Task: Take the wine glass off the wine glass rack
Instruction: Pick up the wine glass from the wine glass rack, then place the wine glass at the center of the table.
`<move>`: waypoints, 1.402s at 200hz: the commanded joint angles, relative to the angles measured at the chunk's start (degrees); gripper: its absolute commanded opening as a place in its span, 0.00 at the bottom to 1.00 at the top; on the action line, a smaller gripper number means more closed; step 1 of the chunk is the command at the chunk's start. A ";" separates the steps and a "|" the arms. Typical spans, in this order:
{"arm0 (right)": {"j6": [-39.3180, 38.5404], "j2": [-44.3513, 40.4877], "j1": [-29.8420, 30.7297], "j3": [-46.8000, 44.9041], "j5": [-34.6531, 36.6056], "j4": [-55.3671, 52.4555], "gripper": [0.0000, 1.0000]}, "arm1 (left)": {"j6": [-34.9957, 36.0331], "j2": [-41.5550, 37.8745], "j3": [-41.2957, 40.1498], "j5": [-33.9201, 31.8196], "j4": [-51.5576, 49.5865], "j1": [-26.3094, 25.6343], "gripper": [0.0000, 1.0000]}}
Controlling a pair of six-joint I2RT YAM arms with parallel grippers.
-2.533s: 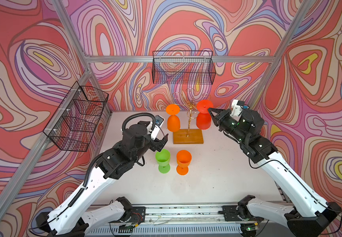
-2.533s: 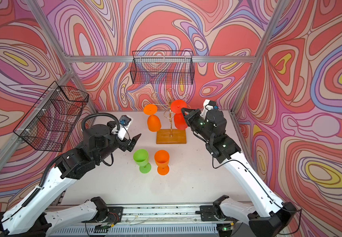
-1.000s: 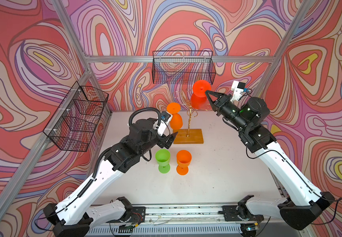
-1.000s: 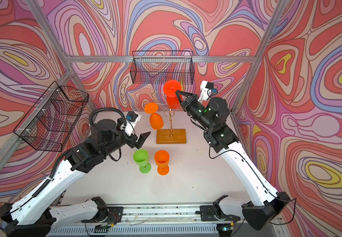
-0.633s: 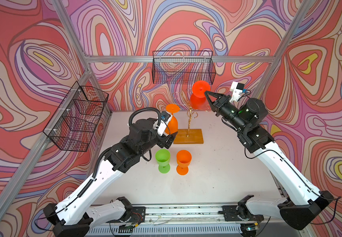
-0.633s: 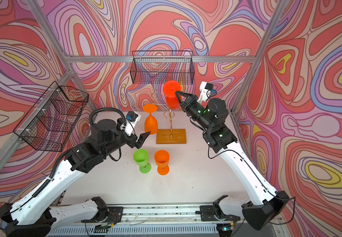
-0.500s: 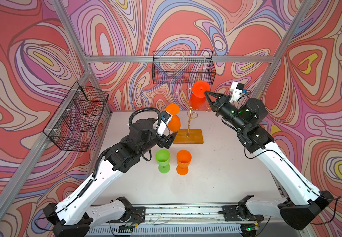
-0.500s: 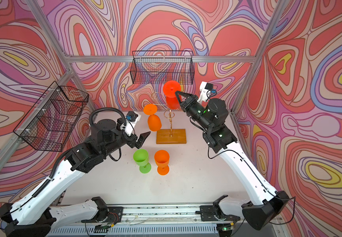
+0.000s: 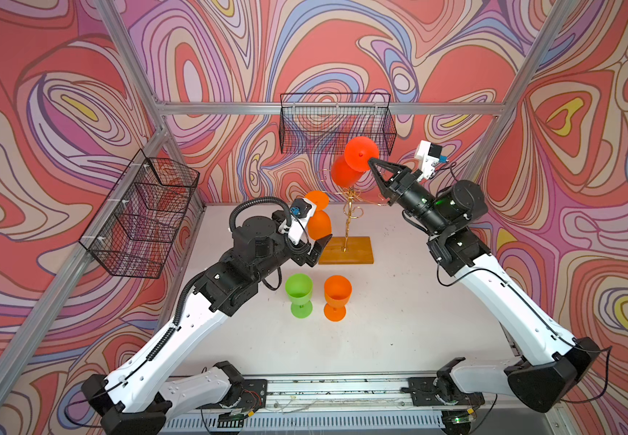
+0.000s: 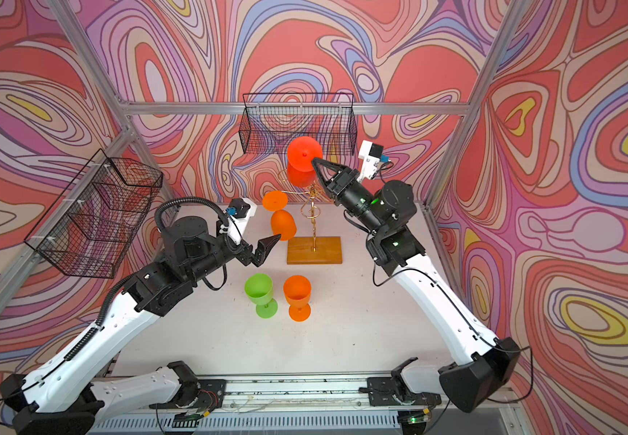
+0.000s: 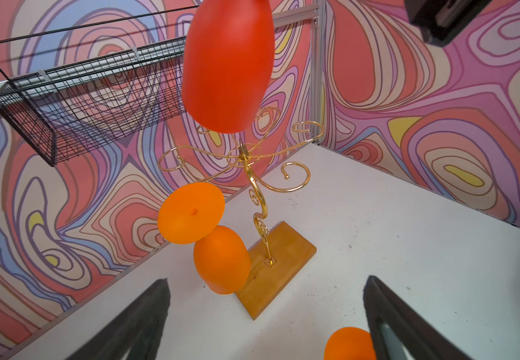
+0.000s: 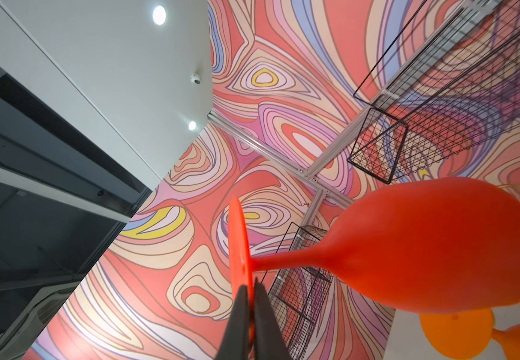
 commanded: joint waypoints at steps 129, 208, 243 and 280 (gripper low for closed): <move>22.47 11.11 0.04 3.92 -18.00 38.00 0.00 | -32.22 2.29 -12.73 41.16 55.41 28.35 0.96; 27.51 13.80 0.04 3.79 -18.60 44.11 0.00 | -61.05 17.72 -6.12 54.14 89.63 32.59 0.85; 27.59 13.93 0.02 3.66 -18.69 44.11 0.00 | -65.29 20.55 -3.58 56.66 92.92 32.79 0.79; 28.35 14.47 0.04 3.48 -18.26 45.60 0.00 | -64.93 20.38 -3.32 57.20 92.34 32.88 0.79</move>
